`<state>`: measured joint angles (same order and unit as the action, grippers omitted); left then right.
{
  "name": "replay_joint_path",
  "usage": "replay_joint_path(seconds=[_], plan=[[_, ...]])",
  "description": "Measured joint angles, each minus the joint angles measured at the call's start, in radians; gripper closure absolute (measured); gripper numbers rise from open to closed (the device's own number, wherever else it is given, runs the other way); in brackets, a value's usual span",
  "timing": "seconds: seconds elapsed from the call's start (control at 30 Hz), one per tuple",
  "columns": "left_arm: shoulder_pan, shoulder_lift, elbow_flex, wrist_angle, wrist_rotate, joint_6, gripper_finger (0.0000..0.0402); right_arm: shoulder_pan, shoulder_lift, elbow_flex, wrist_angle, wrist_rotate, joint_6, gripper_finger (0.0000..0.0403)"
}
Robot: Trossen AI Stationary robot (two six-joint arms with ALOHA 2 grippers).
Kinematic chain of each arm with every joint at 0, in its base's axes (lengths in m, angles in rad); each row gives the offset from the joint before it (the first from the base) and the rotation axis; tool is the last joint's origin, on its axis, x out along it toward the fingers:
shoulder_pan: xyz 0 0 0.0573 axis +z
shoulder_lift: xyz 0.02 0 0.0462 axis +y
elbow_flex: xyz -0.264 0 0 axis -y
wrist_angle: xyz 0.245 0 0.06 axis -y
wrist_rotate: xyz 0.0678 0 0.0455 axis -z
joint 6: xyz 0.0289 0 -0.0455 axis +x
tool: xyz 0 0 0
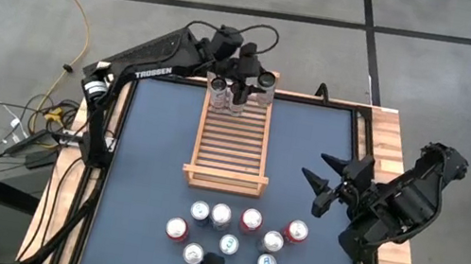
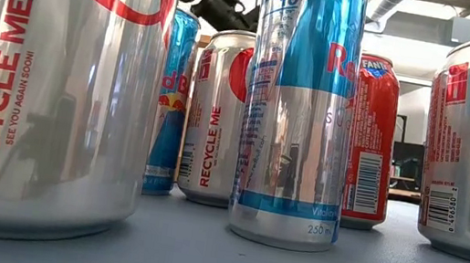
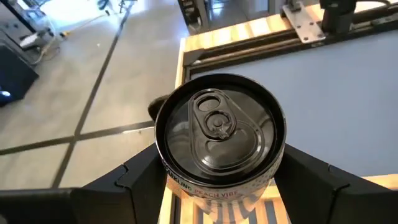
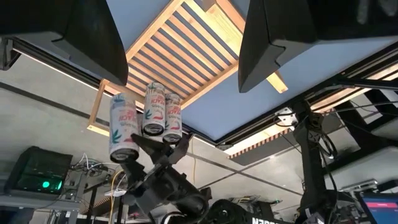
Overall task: Place canned beverage on shelf
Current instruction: Put the white soda can on the shelf aligned with the other white soda cans
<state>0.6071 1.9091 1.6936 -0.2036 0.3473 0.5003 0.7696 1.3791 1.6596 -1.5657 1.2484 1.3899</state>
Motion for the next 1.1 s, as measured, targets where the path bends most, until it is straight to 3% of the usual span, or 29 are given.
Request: replay_joint_path(seconds=[0.17, 0.57, 1.1], plan=[[0.006, 0.016, -0.024, -0.027, -0.032, 0.010, 0.0164, 0.000, 0.002, 0.000, -0.004, 0.001, -0.010, 0.0126], [0.000, 0.040, -0.059, 0.132, -0.034, -0.056, 0.0164, 0.000, 0.002, 0.000, -0.004, 0.007, -0.029, 0.0126], [-0.009, 0.093, -0.062, 0.108, -0.094, -0.082, 0.0164, 0.000, 0.002, 0.000, -0.005, 0.007, -0.036, 0.0126]])
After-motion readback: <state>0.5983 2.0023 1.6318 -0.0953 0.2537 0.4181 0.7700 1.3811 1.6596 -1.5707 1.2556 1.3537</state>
